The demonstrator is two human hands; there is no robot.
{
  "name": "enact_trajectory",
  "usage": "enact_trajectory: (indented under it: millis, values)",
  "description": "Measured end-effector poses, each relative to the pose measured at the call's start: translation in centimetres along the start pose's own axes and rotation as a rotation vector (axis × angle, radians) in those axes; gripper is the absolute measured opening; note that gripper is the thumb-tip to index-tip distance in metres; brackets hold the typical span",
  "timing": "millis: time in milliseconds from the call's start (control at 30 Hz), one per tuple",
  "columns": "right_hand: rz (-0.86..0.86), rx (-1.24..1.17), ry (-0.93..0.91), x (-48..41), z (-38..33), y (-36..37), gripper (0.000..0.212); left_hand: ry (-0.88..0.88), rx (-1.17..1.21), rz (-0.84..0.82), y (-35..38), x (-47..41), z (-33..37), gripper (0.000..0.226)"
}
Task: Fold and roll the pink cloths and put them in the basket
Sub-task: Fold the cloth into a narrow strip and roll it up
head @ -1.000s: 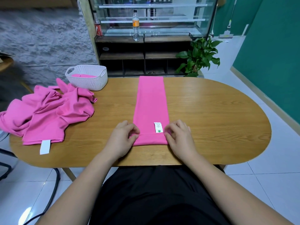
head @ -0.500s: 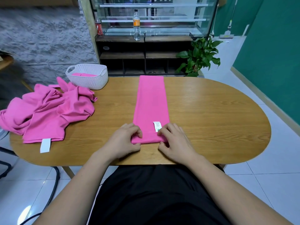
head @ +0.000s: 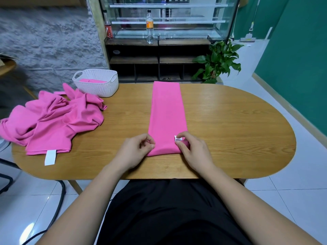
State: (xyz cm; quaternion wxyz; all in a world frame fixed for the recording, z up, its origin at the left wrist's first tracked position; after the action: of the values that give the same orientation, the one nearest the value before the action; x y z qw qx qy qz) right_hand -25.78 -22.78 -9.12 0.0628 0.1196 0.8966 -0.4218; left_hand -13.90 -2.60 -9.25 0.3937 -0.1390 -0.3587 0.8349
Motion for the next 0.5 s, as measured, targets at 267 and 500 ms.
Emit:
enact_trajectory:
  millis: [267, 500]
  values:
    - [0.071, 0.323, -0.114, 0.3, -1.6, -0.1, 0.015, 0.201, -0.266, 0.158, 0.4, 0.3, 3.1, 0.019]
    - [-0.058, 0.419, -0.152, 0.7, -2.3, 0.2, 0.015, 0.219, -0.289, 0.021, 1.1, 0.6, 3.3, 0.026]
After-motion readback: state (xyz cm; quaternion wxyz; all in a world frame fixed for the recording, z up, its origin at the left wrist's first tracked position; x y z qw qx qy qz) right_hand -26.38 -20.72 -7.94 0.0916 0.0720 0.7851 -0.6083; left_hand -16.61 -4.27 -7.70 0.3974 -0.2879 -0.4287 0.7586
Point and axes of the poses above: each hand's wrist, its own x-axis away from the middle knuckle, its own y-axis out of the palm, z = x × y, the point moved 9 cm from there along -x, towards the middle knuckle, and after that the axes turned 14 degrees about -z, right-handed, at the moved point
